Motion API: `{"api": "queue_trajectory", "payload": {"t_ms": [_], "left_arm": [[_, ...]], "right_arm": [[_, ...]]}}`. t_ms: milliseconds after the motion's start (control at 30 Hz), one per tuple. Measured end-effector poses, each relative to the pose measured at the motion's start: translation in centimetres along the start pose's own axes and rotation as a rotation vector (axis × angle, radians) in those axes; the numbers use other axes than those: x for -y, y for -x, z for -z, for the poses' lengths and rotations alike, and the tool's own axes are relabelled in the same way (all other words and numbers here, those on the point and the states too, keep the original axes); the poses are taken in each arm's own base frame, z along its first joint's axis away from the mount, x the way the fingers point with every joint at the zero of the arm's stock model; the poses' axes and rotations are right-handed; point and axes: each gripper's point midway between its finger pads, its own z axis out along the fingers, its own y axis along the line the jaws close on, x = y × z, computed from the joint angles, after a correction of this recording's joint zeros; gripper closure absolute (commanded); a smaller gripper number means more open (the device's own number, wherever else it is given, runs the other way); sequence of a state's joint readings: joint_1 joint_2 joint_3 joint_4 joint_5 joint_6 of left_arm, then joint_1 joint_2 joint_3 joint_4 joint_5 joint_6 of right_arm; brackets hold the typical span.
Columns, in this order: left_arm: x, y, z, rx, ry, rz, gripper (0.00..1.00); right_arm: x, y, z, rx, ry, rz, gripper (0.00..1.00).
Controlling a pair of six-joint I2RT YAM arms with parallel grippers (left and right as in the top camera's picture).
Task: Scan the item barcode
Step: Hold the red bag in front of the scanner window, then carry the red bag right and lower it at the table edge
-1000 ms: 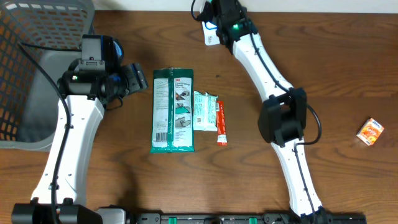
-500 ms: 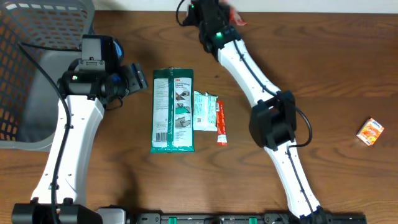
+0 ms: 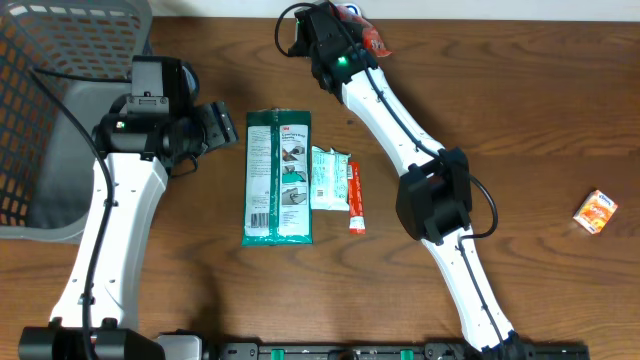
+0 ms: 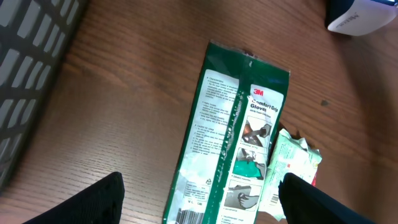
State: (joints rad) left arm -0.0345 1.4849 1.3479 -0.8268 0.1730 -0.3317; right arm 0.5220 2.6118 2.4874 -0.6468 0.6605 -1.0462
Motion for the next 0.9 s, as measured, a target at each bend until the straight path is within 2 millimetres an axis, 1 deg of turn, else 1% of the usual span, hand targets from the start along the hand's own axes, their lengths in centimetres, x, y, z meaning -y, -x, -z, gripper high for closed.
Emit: {"api": "queue_trajectory", "payload": {"t_ms": [200,333,400,433,533,567,633,667,733,767,833,900], "left_arm": [[0.0,0.0,0.0,0.000,0.000,0.000,0.19],[0.0,0.0,0.0,0.000,0.000,0.000,0.19],[0.0,0.0,0.0,0.000,0.000,0.000,0.19],[0.0,0.0,0.0,0.000,0.000,0.000,0.19],[0.0,0.0,0.0,0.000,0.000,0.000,0.19],[0.0,0.0,0.0,0.000,0.000,0.000,0.19],[0.0,0.0,0.0,0.000,0.000,0.000,0.19],[0.0,0.0,0.0,0.000,0.000,0.000,0.19],[0.0,0.0,0.0,0.000,0.000,0.000,0.19],[0.0,0.0,0.0,0.000,0.000,0.000,0.19],[0.0,0.0,0.0,0.000,0.000,0.000,0.19],[0.0,0.0,0.0,0.000,0.000,0.000,0.19]], "right_arm": [[-0.1,0.0,0.0,0.007,0.012,-0.085,0.99],[-0.3,-1.1,0.6,0.003,0.073,-0.154,0.99],[0.3,-2.1,1.9,0.005,0.118,-0.204,0.99],[0.9,-2.7,2.7,0.010,0.138,-0.237,0.99],[4.0,-4.9,6.2,0.032,0.176,-0.365,0.99],[5.7,-5.9,7.9,0.045,0.180,-0.430,0.99],[8.3,-8.3,11.0,0.065,0.195,-0.545,0.99],[9.6,-9.9,12.8,0.075,0.209,-0.611,0.99],[11.5,-13.2,15.8,0.086,0.245,-0.730,0.99],[12.1,-14.5,16.7,0.090,0.259,-0.775,0.99],[12.8,-17.8,18.4,0.086,0.310,-0.882,0.99],[12.7,-21.0,19.2,0.067,0.383,-0.985,0.99]]}}
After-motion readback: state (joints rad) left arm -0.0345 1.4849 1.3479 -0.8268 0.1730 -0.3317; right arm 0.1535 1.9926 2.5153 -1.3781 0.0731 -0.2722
